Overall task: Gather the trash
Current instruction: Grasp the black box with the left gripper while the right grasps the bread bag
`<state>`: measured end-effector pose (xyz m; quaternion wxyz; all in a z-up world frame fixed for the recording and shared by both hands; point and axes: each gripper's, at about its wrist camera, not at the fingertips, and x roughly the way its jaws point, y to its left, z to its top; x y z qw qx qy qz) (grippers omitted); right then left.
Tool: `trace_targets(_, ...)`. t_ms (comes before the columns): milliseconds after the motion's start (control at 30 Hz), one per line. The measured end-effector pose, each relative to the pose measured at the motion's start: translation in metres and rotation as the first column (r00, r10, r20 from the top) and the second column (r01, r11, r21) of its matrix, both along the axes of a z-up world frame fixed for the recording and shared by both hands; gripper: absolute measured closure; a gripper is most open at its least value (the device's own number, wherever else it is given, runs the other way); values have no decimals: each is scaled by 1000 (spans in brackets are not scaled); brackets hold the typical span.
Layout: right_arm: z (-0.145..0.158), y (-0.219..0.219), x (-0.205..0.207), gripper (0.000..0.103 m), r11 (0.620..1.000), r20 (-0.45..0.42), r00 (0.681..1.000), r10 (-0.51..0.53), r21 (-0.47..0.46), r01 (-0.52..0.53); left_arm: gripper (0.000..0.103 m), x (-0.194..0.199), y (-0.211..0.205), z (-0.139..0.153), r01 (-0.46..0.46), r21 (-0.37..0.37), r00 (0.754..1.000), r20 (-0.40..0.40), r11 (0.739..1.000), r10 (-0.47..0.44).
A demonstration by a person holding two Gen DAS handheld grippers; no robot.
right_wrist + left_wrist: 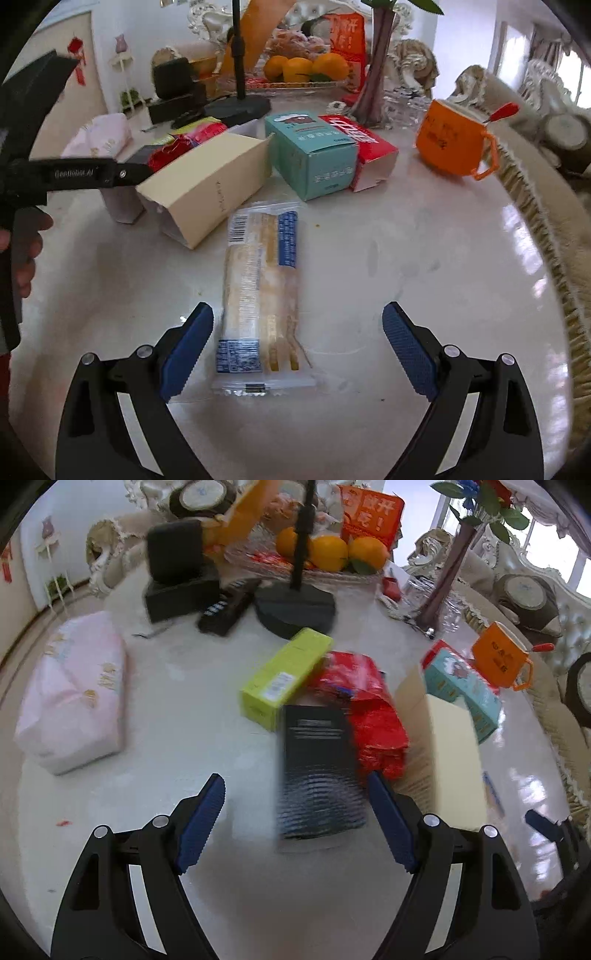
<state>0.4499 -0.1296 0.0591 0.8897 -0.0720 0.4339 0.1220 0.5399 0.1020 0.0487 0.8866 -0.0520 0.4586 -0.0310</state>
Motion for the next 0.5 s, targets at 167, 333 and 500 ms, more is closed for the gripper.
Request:
trace_targets(167,0,8,5,15,1000,1,1000,23,2,-23,26,1,1,0,25,-35,1000,-7,999,-26)
trace_targets(333,-2,12,7,15,999,-10,999,40,-13,-40,26,13,-21,-14,64,95,997,-51,993,-59)
trace_targets(500,-5,12,10,18,999,-35,999,42,-15,-42,25,21,-20,-24,60,131,998,-45,990,-54)
